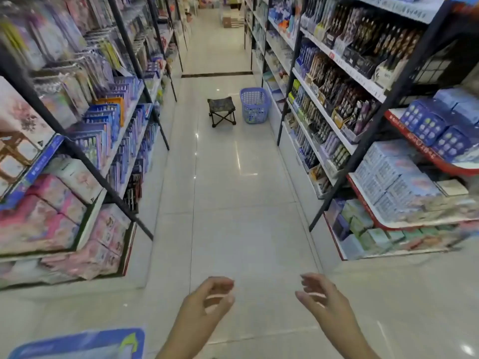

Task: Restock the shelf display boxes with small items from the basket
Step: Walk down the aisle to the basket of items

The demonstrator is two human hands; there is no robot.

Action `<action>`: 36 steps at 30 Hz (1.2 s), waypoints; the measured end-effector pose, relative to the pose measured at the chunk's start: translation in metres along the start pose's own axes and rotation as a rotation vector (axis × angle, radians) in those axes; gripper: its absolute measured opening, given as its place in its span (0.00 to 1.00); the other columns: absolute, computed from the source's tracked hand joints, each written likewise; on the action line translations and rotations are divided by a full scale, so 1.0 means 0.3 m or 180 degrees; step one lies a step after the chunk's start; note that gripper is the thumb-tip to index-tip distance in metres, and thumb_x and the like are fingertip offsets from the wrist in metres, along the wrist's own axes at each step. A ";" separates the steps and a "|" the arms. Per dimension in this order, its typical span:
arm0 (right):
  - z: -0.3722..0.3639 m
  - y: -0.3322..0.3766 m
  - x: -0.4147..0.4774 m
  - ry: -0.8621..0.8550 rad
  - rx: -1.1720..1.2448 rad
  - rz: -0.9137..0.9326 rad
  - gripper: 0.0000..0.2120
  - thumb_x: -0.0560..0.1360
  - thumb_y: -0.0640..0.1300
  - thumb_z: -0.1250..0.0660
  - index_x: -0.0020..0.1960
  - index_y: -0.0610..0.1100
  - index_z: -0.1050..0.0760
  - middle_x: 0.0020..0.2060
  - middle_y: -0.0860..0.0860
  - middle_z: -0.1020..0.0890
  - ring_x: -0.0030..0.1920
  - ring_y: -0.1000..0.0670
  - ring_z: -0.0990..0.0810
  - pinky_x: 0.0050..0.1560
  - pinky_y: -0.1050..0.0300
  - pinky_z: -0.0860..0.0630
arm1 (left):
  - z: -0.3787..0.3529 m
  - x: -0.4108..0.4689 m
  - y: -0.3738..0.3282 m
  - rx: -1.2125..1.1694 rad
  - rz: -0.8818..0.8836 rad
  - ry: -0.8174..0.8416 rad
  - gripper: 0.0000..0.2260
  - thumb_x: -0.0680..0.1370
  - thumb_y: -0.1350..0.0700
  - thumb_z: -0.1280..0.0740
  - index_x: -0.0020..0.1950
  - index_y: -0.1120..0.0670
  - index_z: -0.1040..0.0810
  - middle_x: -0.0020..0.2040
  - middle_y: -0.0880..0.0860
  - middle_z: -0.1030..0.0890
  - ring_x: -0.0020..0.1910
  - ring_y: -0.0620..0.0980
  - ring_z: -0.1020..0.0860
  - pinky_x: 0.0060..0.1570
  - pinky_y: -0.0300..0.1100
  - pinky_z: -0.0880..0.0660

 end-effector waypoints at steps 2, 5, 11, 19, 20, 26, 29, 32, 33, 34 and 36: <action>-0.068 0.121 0.081 0.0292 -0.0162 0.0375 0.13 0.70 0.47 0.27 0.52 0.57 0.25 0.49 0.58 0.19 0.50 0.61 0.21 0.49 0.70 0.25 | 0.054 0.065 -0.020 -0.0167 -0.0100 -0.0223 0.08 0.73 0.63 0.30 0.50 0.53 0.19 0.49 0.47 0.16 0.48 0.42 0.19 0.48 0.31 0.24; -0.167 0.254 0.198 0.0512 -0.0132 0.0596 0.14 0.71 0.51 0.29 0.55 0.58 0.26 0.50 0.63 0.21 0.53 0.60 0.22 0.52 0.69 0.26 | 0.139 0.172 -0.026 -0.0211 -0.0176 -0.0313 0.08 0.73 0.63 0.30 0.51 0.53 0.19 0.50 0.48 0.17 0.50 0.43 0.19 0.48 0.31 0.24; -0.281 0.323 0.428 0.0392 -0.0044 0.0407 0.13 0.72 0.47 0.29 0.55 0.56 0.26 0.52 0.60 0.21 0.53 0.60 0.22 0.54 0.63 0.25 | 0.280 0.476 -0.029 0.0020 -0.0171 -0.0105 0.08 0.74 0.57 0.29 0.51 0.47 0.19 0.52 0.45 0.17 0.52 0.43 0.20 0.50 0.32 0.24; -0.237 0.323 0.681 -0.0119 -0.0087 -0.0034 0.12 0.72 0.45 0.28 0.52 0.56 0.25 0.50 0.60 0.19 0.50 0.62 0.22 0.51 0.63 0.24 | 0.319 0.924 -0.197 0.0022 -0.0285 0.0348 0.08 0.74 0.57 0.29 0.51 0.45 0.20 0.51 0.43 0.18 0.52 0.41 0.20 0.50 0.31 0.25; -0.234 0.320 0.718 -0.0149 -0.0091 -0.0074 0.12 0.72 0.44 0.28 0.52 0.56 0.24 0.49 0.59 0.19 0.50 0.62 0.22 0.51 0.63 0.24 | 0.312 0.977 -0.216 0.0029 -0.0289 0.0388 0.08 0.74 0.56 0.29 0.51 0.46 0.20 0.51 0.43 0.18 0.52 0.40 0.20 0.51 0.31 0.25; -0.265 0.351 1.035 -0.0124 -0.0093 -0.0155 0.11 0.71 0.43 0.28 0.51 0.55 0.24 0.50 0.59 0.19 0.49 0.63 0.22 0.46 0.69 0.25 | 0.322 1.293 -0.273 0.0019 -0.0240 0.0353 0.07 0.74 0.55 0.29 0.51 0.45 0.20 0.52 0.42 0.18 0.52 0.40 0.20 0.51 0.33 0.24; -0.314 0.441 1.253 0.0040 -0.0062 -0.0055 0.12 0.72 0.44 0.29 0.53 0.55 0.25 0.51 0.58 0.20 0.50 0.63 0.22 0.52 0.64 0.25 | 0.391 1.439 -0.297 0.0023 -0.0190 0.0122 0.07 0.74 0.56 0.29 0.50 0.46 0.20 0.51 0.43 0.17 0.52 0.42 0.20 0.50 0.36 0.24; -0.384 0.589 1.476 0.0248 0.0006 0.0180 0.12 0.72 0.45 0.29 0.53 0.57 0.25 0.50 0.61 0.20 0.52 0.63 0.22 0.54 0.63 0.24 | 0.479 1.560 -0.326 0.0001 -0.0148 -0.0154 0.07 0.74 0.58 0.29 0.50 0.47 0.19 0.51 0.46 0.17 0.51 0.44 0.19 0.51 0.38 0.24; -0.412 0.643 1.548 0.0349 0.0000 0.0287 0.12 0.72 0.46 0.29 0.54 0.57 0.25 0.50 0.62 0.20 0.52 0.62 0.22 0.53 0.63 0.25 | 0.506 1.602 -0.333 -0.0016 -0.0136 -0.0234 0.07 0.74 0.58 0.29 0.50 0.48 0.19 0.51 0.47 0.17 0.50 0.44 0.19 0.51 0.37 0.23; -0.440 0.695 1.619 0.0443 -0.0022 0.0385 0.12 0.72 0.47 0.29 0.54 0.57 0.25 0.50 0.62 0.20 0.53 0.62 0.23 0.54 0.64 0.25 | 0.531 1.645 -0.337 -0.0032 -0.0102 -0.0301 0.07 0.74 0.59 0.29 0.49 0.48 0.19 0.51 0.47 0.17 0.50 0.44 0.19 0.51 0.37 0.23; -0.492 0.793 1.752 0.0570 -0.0110 0.0580 0.13 0.72 0.46 0.30 0.55 0.56 0.25 0.51 0.61 0.21 0.54 0.62 0.23 0.54 0.66 0.26 | 0.577 1.736 -0.353 -0.0069 -0.0065 -0.0414 0.07 0.74 0.60 0.29 0.48 0.49 0.19 0.50 0.47 0.16 0.49 0.44 0.19 0.50 0.34 0.23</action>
Point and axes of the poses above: each hand's wrist, its own x-axis towards the middle knuckle, its own z-axis out of the back of the hand, y = z × x, the point moved 8 cm from there along x, towards the middle knuckle
